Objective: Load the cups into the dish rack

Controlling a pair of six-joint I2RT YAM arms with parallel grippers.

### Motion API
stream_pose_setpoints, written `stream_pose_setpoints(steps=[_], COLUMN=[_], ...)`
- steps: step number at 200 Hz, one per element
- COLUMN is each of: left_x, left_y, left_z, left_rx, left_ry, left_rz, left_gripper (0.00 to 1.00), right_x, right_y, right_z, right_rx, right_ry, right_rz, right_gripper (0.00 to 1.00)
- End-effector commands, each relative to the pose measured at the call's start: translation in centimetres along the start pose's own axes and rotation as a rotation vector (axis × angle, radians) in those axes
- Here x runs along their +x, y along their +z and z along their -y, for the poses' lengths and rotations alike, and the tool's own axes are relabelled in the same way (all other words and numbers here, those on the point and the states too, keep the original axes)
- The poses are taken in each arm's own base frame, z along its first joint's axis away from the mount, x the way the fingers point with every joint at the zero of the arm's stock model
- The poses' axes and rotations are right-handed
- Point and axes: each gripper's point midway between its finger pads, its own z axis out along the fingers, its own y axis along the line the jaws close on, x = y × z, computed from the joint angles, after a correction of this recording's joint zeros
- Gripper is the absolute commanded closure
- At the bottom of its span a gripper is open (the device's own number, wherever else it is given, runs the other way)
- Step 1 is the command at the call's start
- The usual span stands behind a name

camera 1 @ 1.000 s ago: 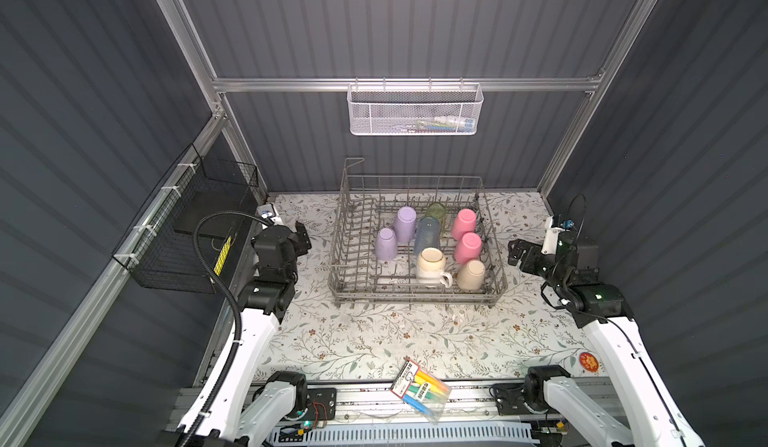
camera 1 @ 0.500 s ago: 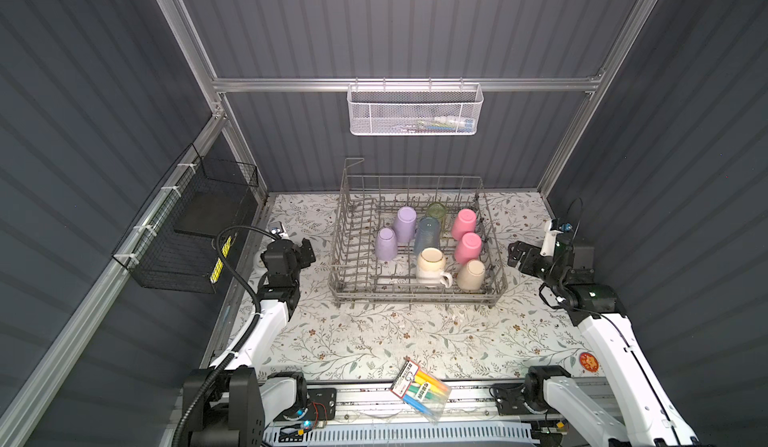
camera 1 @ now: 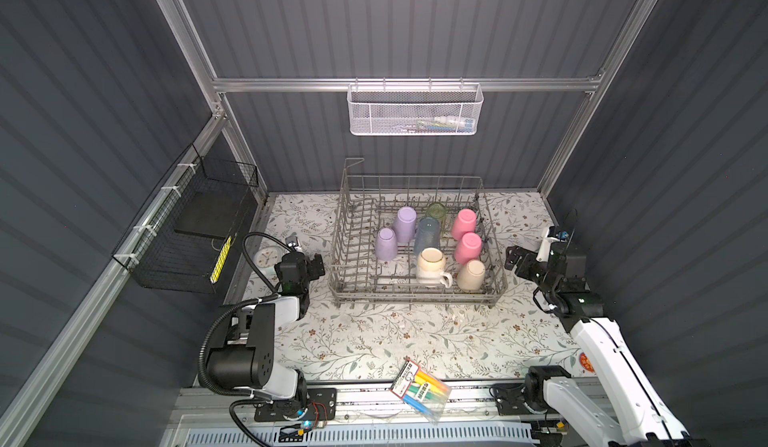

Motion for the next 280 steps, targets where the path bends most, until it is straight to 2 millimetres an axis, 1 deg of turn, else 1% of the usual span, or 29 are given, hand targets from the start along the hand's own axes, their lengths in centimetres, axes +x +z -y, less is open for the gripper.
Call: stream_pose_setpoints(steps=[1,22,31,44,50,61,72,86,96,113,132,139,141,148,172,178,193,206,214,226,246,263,268,280], left_x=[-1.2,0.5,0.7,1.7,1.2,1.8,1.3,1.8,1.4,1.7,1.5,1.6,1.6,1.5,1.6,1.6,1.5,1.6,1.6,1.5,1.5,1.5,1.5,1.5], left_y=[0.1,0.8,1.0,1.6,1.7,2.1,2.2,2.2,2.1,2.2,2.2,2.2,2.2,2.1,2.1,2.1,2.1,2.1,2.1,2.1,2.1,2.1,2.1,2.1], left_z=[0.1,0.2,0.3,0.2,0.4,0.6,0.8,0.9,0.8,0.9,0.8,0.8,0.9,0.8,0.8,0.8,0.8,0.9,0.8,0.9,0.9,0.9,0.9,0.9], left_rx=[0.014,0.021,0.025,0.016,0.010,-0.001,-0.013,-0.007,-0.010,-0.007,-0.009,-0.009,-0.008,-0.009,-0.009,-0.008,-0.007,-0.007,-0.008,-0.007,-0.006,-0.006,-0.007,-0.007], left_ry=[0.011,0.010,0.006,0.005,0.021,0.028,0.049,0.045,0.047,0.046,0.048,0.045,0.044,0.047,0.047,0.045,0.046,0.047,0.046,0.046,0.047,0.047,0.046,0.046], left_rz=[0.081,0.082,0.102,0.096,0.118,0.050,0.090,0.053,0.084,0.061,0.073,0.070,0.070,0.073,0.070,0.071,0.073,0.072,0.073,0.074,0.074,0.074,0.073,0.073], left_gripper=[0.02,0.01,0.00,0.00,0.00,0.00,0.00,0.00,0.00,0.00,0.00,0.00,0.00,0.00,0.00,0.00,0.00,0.00,0.00,0.00,0.00,0.00,0.00,0.00], right_x=[-1.9,-1.4,-1.2,-1.0,-1.1,-1.2,-1.4,-1.6,-1.4,-0.8,-0.2,-0.2,0.3,0.5,1.1,0.8,1.0,1.8,1.4,1.8,2.0,2.6,2.2,2.5], right_y=[0.0,0.7,1.0,1.6,1.8,2.3,2.7,3.3,3.7,4.7,5.8,6.1,6.5,7.1,9.1,9.4,10.0,10.8,10.6,10.5,10.5,10.5,10.3,10.5], right_z=[0.3,0.8,1.1,1.4,1.6,1.8,2.2,3.2,3.8,4.7,5.5,5.4,5.5,5.6,5.2,5.1,4.5,4.8,4.9,5.0,4.8,5.4,5.3,5.4], right_rx=[0.001,0.014,0.020,0.028,0.037,0.056,0.081,0.139,0.172,0.217,0.261,0.255,0.258,0.254,0.230,0.234,0.187,0.191,0.190,0.186,0.155,0.165,0.161,0.166], right_ry=[0.031,0.043,0.054,0.054,0.047,0.024,-0.007,-0.045,-0.074,-0.122,-0.164,-0.173,-0.178,-0.190,-0.240,-0.250,-0.237,-0.238,-0.233,-0.220,-0.226,-0.212,-0.213,-0.205], right_rz=[0.132,0.165,0.180,0.199,0.207,0.215,0.238,0.269,0.277,0.282,0.275,0.283,0.272,0.277,0.293,0.297,0.290,0.277,0.316,0.290,0.315,0.337,0.366,0.321], right_gripper=[0.01,0.01,0.01,0.01,0.01,0.01,0.01,0.01,0.01,0.01,0.01,0.01,0.01,0.01,0.01,0.01,0.01,0.01,0.01,0.01,0.01,0.01,0.01,0.01])
